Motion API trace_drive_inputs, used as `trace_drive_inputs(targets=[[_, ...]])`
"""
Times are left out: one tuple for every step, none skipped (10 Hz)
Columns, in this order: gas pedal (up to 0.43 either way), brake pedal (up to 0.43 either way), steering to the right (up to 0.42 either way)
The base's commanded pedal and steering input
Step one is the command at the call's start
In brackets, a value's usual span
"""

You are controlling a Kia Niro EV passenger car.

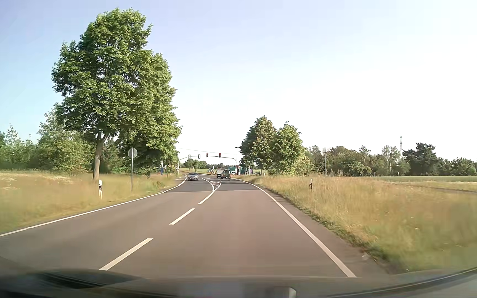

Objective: Follow the waypoints while adhering to traffic rules and regulations

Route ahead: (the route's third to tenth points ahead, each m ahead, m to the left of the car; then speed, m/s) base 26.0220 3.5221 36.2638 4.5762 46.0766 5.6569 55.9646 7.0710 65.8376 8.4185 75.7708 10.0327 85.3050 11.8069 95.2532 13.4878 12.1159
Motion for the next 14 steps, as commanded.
trace_drive_inputs(targets=[[0.0,0.03,-0.009],[0.0,0.03,-0.009],[0.0,0.03,-0.009],[0.0,0.03,-0.009],[0.0,0.024,-0.01],[0.0,0.03,-0.012],[0.0,0.03,-0.012],[0.0,0.024,-0.012],[0.0,0.03,-0.011],[0.0,0.03,-0.011],[0.0,0.03,-0.011],[0.0,0.03,-0.011],[0.0,0.03,-0.011],[0.0,0.03,-0.011]])
